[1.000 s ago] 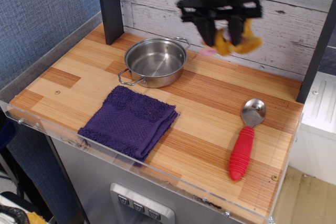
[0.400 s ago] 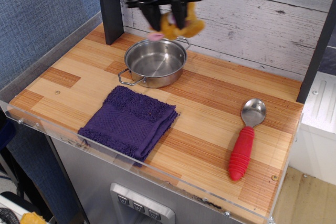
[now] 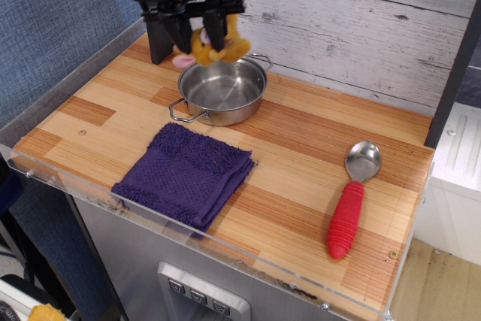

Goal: Put the stuffed animal in the bowl.

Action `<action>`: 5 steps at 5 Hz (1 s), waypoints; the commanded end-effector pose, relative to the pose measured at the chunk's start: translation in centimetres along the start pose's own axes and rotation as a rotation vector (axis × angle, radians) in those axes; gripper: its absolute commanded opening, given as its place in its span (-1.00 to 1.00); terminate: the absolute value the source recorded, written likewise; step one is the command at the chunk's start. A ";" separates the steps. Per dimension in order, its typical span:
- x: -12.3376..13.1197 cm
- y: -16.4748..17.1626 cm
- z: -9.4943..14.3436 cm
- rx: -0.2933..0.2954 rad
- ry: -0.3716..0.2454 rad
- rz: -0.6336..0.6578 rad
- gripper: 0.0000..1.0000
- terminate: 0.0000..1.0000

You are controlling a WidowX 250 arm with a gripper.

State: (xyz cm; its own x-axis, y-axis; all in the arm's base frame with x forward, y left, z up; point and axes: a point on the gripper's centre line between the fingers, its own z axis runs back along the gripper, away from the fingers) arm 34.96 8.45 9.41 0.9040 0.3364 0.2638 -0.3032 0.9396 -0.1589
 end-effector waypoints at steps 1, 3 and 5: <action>0.0 1.1 -1.5 0.021 0.012 -0.001 -1.00 -1.00; 0.1 1.1 -4.2 0.012 0.042 0.000 -1.00 -1.00; 0.4 0.8 -4.8 0.013 0.087 0.012 1.00 -1.00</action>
State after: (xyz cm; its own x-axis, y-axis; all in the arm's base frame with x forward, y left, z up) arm 36.30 8.82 3.41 0.9251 0.3529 0.1400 -0.3322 0.9310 -0.1510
